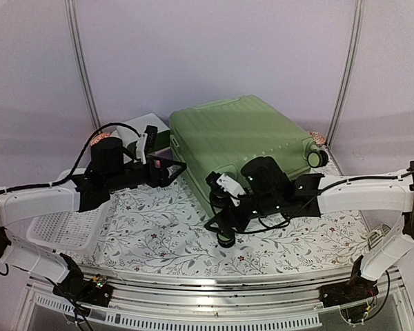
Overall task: Open, take out, and arrange the luggage
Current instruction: Adjust the luggage at the center of the board, then pick up the zipper from the luggage.
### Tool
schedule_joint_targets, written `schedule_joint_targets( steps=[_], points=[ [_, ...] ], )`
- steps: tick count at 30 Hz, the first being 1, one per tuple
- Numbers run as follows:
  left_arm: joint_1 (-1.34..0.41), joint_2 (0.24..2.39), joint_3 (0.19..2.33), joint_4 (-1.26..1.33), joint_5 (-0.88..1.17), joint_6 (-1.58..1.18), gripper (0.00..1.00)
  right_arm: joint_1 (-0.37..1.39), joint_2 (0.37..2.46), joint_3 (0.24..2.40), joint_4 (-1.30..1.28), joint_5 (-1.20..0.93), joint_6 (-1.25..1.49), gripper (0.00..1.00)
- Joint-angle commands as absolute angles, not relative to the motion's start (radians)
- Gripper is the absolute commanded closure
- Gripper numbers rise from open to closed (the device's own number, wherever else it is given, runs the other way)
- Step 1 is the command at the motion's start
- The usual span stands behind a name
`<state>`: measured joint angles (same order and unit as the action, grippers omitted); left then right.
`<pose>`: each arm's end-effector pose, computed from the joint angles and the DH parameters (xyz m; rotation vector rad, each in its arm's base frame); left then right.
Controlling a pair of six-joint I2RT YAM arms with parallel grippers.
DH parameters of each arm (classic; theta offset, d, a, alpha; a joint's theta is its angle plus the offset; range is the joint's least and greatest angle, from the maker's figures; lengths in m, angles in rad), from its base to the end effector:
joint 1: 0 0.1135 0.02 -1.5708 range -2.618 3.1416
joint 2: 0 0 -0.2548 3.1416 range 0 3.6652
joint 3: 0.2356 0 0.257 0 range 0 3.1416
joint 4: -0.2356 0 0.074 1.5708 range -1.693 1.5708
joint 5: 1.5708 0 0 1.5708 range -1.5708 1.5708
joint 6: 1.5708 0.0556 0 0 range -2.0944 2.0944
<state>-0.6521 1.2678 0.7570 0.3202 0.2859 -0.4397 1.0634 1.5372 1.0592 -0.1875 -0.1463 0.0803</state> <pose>0.2419 -0.2044 0.2627 0.4172 1.8271 -1.0266 0.1690 0.3207 0.2268 -1.1802 2.0274 0.7615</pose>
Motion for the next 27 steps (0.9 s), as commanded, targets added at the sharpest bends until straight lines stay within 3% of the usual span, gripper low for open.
schedule_joint_targets(
  steps=[1, 12, 18, 27],
  points=[
    [-0.719, 1.251, 0.738, 0.318, 0.266, -0.403, 0.20, 1.094, 1.516, 1.086, -0.169, -0.114, 0.033, 0.06],
    [-0.937, 1.251, 0.700, 0.340, 0.110, -0.472, 0.18, 1.083, 1.195, 0.791, -0.132, 0.083, 0.128, 0.01],
    [-1.068, 1.300, 0.740, 0.272, -0.069, -0.569, 0.08, 0.918, 1.008, 0.617, -0.056, 0.076, 0.230, 0.01],
    [-1.138, 1.420, 0.800, 0.271, -0.209, -0.719, 0.06, 0.781, 0.941, 0.534, -0.018, 0.151, 0.288, 0.01]
  ],
)
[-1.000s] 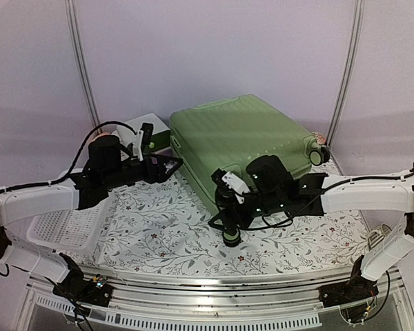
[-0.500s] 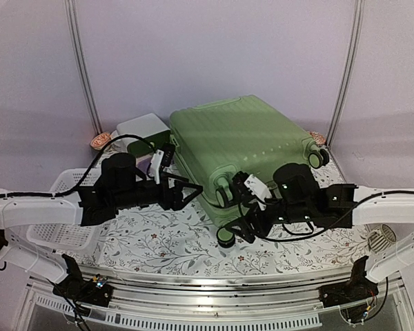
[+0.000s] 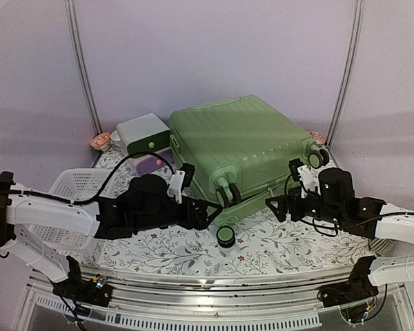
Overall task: Open, take out, and arrange the luggage
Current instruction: Pick up the zipper from the luggage.
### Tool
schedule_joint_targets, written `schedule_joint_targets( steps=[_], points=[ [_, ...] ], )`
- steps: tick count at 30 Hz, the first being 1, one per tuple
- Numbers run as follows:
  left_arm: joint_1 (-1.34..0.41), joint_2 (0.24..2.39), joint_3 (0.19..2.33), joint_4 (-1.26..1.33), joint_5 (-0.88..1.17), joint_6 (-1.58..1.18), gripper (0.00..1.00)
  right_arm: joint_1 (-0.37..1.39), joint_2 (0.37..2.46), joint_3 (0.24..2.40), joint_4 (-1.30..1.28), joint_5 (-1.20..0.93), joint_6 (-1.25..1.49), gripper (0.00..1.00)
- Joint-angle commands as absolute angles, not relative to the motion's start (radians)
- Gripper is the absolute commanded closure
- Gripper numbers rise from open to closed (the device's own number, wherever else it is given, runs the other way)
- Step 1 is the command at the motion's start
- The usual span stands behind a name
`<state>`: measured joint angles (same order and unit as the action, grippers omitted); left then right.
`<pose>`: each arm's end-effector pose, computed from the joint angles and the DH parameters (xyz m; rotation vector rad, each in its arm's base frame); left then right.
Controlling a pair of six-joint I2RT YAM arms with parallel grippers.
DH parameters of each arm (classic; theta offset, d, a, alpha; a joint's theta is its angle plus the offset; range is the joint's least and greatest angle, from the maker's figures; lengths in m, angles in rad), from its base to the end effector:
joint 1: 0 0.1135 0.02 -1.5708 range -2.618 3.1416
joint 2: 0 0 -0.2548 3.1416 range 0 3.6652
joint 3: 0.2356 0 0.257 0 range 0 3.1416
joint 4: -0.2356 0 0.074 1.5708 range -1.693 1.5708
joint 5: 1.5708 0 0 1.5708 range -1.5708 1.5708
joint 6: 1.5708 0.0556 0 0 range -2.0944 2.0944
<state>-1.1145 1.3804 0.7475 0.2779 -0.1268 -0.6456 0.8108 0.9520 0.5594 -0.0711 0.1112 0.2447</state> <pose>0.1517 -0.2930 0.2194 0.3918 2.0339 -1.0261 0.1709 0.1709 0.2231 -0.5109 2.0120 0.5459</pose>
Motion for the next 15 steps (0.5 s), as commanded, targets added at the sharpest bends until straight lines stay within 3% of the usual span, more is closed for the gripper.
schedule_joint_targets(
  steps=[1, 4, 15],
  points=[
    [-1.143, 1.430, 0.807, 0.277, -0.216, -0.723, 0.06, 0.776, 0.945, 0.527, -0.020, 0.178, 0.302, 0.01],
    [-1.160, 1.455, 0.829, 0.287, -0.248, -0.719, 0.06, 0.768, 0.964, 0.501, -0.023, 0.242, 0.375, 0.01],
    [-1.172, 1.511, 0.851, 0.309, -0.341, -0.741, 0.06, 0.723, 1.035, 0.434, 0.143, 0.115, 0.278, 0.01]
  ],
)
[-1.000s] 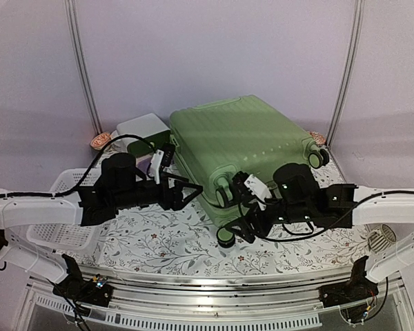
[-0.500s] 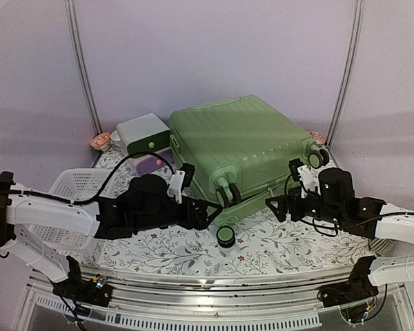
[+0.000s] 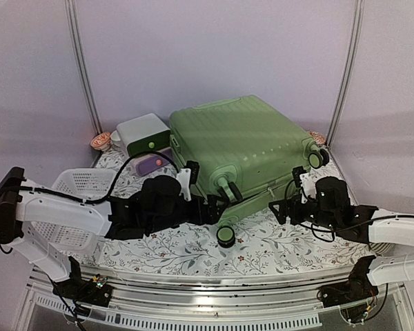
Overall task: Open, take out, and arrange the luggage
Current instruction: Pick up the zipper from the luggage.
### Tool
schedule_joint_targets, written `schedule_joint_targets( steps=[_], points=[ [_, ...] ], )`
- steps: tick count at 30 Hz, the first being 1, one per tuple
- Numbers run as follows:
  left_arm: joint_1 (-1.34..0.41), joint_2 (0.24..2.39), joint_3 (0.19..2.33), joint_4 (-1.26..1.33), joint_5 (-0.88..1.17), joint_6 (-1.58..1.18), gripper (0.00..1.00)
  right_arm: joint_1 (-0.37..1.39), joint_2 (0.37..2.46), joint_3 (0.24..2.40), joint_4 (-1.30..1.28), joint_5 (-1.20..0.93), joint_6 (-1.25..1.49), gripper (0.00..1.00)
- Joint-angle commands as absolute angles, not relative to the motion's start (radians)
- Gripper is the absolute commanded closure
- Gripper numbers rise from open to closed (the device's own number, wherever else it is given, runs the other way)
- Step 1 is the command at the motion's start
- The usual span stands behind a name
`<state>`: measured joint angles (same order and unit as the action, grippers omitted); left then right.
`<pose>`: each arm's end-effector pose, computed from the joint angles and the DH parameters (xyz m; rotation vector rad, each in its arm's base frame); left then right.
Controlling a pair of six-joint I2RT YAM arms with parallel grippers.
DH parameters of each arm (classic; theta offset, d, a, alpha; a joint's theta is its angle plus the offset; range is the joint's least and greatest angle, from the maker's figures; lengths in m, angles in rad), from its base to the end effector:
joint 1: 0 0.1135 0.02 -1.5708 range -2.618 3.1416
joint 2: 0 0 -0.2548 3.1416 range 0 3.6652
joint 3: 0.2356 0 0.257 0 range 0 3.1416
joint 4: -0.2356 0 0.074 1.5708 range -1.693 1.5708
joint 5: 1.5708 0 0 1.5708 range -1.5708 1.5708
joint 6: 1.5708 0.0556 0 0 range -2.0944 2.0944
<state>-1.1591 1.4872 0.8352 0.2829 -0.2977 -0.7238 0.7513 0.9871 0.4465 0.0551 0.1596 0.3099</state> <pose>0.1559 -0.3164 0.2176 0.2355 2.0343 -0.9489 0.1805 0.1565 0.1888 -0.3581 2.0554 0.4922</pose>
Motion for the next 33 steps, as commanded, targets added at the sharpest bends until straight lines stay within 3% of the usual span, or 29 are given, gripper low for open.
schedule_joint_targets(
  steps=[1, 11, 16, 22, 33],
  points=[
    [-1.172, 1.515, 0.853, 0.312, -0.338, -0.739, 0.06, 0.721, 1.051, 0.438, 0.147, 0.114, 0.275, 0.01],
    [-1.172, 1.533, 0.846, 0.353, -0.314, -0.715, 0.08, 0.700, 1.131, 0.427, 0.222, 0.128, 0.256, 0.01],
    [-1.173, 1.527, 0.839, 0.352, -0.325, -0.713, 0.08, 0.651, 1.085, 0.382, 0.293, 0.029, 0.244, 0.10],
    [-1.172, 1.509, 0.815, 0.366, -0.341, -0.726, 0.11, 0.594, 1.070, 0.335, 0.399, -0.067, 0.213, 0.31],
    [-1.156, 1.498, 0.795, 0.393, -0.339, -0.730, 0.15, 0.552, 1.230, 0.370, 0.537, -0.093, 0.149, 0.43]
  ],
)
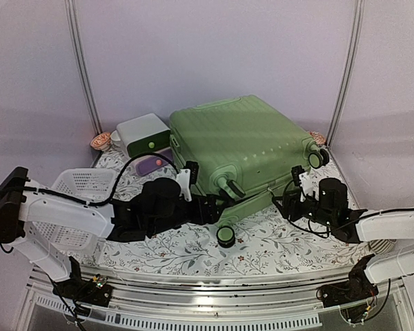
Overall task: Open, take out, and arrange the luggage
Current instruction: Pick up the zipper from the luggage, then unzip the zipper of the luggage.
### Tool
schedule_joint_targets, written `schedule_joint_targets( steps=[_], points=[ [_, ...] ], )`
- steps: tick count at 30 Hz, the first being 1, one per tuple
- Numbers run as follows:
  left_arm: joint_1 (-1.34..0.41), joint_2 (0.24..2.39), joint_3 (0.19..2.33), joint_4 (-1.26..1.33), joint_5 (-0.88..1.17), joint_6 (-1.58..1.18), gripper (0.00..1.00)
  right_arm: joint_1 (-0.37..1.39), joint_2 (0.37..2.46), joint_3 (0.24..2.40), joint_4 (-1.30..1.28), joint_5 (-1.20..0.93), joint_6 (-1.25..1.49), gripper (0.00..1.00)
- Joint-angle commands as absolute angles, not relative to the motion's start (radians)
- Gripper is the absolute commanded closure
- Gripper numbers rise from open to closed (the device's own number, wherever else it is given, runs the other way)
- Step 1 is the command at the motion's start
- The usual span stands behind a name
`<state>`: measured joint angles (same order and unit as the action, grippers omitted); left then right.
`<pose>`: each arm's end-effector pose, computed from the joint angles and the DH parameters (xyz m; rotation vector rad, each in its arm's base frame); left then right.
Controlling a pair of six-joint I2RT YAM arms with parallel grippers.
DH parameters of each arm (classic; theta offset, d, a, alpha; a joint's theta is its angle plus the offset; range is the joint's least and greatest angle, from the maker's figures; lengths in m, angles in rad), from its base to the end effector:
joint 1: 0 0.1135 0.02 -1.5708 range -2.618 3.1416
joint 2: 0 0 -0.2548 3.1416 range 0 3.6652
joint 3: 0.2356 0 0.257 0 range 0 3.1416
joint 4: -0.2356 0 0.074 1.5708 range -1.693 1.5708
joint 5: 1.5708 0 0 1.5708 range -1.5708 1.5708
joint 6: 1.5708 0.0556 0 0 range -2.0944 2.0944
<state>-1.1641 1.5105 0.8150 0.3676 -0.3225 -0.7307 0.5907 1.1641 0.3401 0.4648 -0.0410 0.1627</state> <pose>0.1566 -0.3190 0.2130 0.2017 1.9952 -0.9689 0.2099 0.1435 0.1593 -0.4452 1.9170 0.5389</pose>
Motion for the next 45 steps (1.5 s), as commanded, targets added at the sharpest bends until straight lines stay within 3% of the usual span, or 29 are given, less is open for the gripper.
schedule_joint_targets(
  steps=[1, 14, 19, 24, 26, 28, 36, 42, 45],
  points=[
    [-1.152, 1.499, 0.798, 0.392, -0.335, -0.733, 0.15, 0.530, 1.256, 0.383, 0.542, -0.131, 0.159, 0.45],
    [-1.139, 1.457, 0.741, 0.472, -0.321, -0.697, 0.22, 0.395, 1.464, 0.476, 0.591, -0.470, 0.184, 0.51],
    [-1.138, 1.467, 0.741, 0.501, -0.288, -0.683, 0.26, 0.384, 1.503, 0.506, 0.592, -0.550, 0.182, 0.61],
    [-1.136, 1.468, 0.741, 0.511, -0.282, -0.686, 0.27, 0.382, 1.492, 0.513, 0.595, -0.580, 0.184, 0.79],
    [-1.137, 1.470, 0.740, 0.515, -0.282, -0.685, 0.27, 0.382, 1.477, 0.503, 0.593, -0.563, 0.181, 0.90],
    [-1.136, 1.468, 0.743, 0.513, -0.285, -0.679, 0.27, 0.380, 1.455, 0.487, 0.595, -0.537, 0.177, 0.94],
    [-1.137, 1.473, 0.750, 0.508, -0.281, -0.673, 0.27, 0.377, 1.400, 0.468, 0.537, -0.431, 0.160, 0.98],
    [-1.137, 1.474, 0.752, 0.498, -0.284, -0.671, 0.27, 0.346, 1.321, 0.457, 0.433, -0.062, 0.183, 0.98],
    [-1.137, 1.475, 0.751, 0.496, -0.290, -0.677, 0.27, 0.287, 1.305, 0.456, 0.410, 0.007, 0.260, 0.98]
  ],
)
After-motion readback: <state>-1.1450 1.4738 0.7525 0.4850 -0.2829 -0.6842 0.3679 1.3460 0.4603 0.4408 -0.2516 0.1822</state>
